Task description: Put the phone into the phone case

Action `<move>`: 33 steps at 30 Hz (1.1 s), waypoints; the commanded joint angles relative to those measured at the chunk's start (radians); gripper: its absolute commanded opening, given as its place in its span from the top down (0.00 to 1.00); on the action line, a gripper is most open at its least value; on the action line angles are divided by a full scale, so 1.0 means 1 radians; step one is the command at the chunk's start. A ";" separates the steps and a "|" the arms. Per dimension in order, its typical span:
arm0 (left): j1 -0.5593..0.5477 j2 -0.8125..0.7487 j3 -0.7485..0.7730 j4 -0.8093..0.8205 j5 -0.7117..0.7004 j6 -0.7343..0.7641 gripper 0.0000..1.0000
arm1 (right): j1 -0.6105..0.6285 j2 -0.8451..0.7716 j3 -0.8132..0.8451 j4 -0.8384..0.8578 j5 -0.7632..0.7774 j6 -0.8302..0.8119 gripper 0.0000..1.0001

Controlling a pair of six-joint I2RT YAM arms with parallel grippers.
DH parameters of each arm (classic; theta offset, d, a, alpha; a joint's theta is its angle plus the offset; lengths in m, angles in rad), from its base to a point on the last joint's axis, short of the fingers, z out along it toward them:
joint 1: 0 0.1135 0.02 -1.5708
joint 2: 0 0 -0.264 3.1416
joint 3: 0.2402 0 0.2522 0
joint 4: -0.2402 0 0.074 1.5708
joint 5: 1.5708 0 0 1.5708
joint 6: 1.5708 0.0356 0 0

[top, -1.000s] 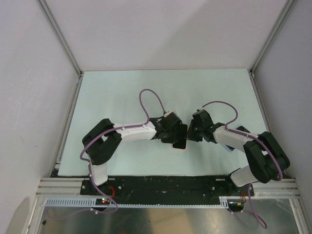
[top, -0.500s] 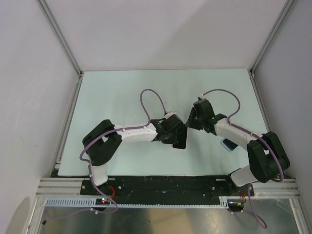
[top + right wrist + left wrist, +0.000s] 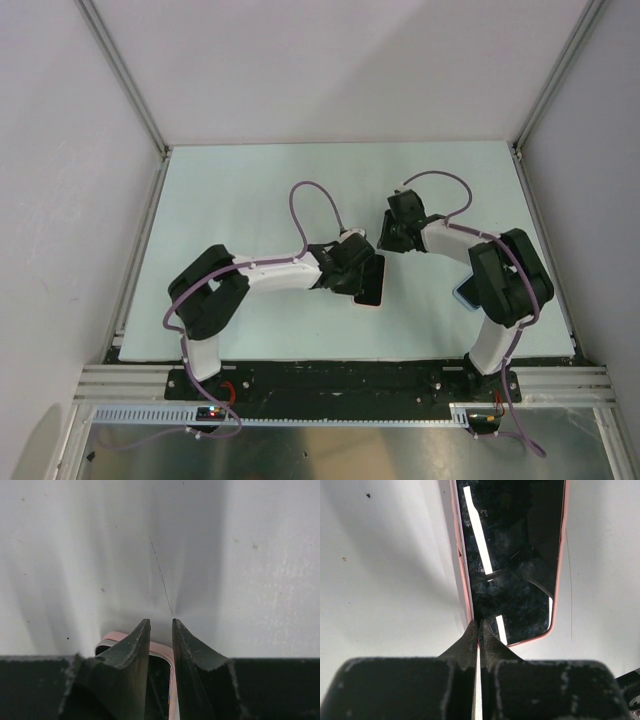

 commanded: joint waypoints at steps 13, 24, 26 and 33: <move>0.073 0.077 0.003 -0.062 -0.006 0.121 1.00 | 0.058 -0.066 -0.060 -0.076 0.045 0.044 0.72; 0.065 -0.209 -0.096 -0.082 -0.016 0.058 0.66 | 0.053 -0.081 -0.102 -0.064 0.044 0.057 0.72; 0.051 -0.252 -0.137 -0.082 -0.015 0.032 0.67 | 0.051 -0.076 -0.102 -0.057 0.039 0.056 0.72; -0.068 -0.241 -0.213 -0.017 0.022 -0.072 0.87 | 0.046 -0.070 -0.103 -0.058 0.039 0.054 0.73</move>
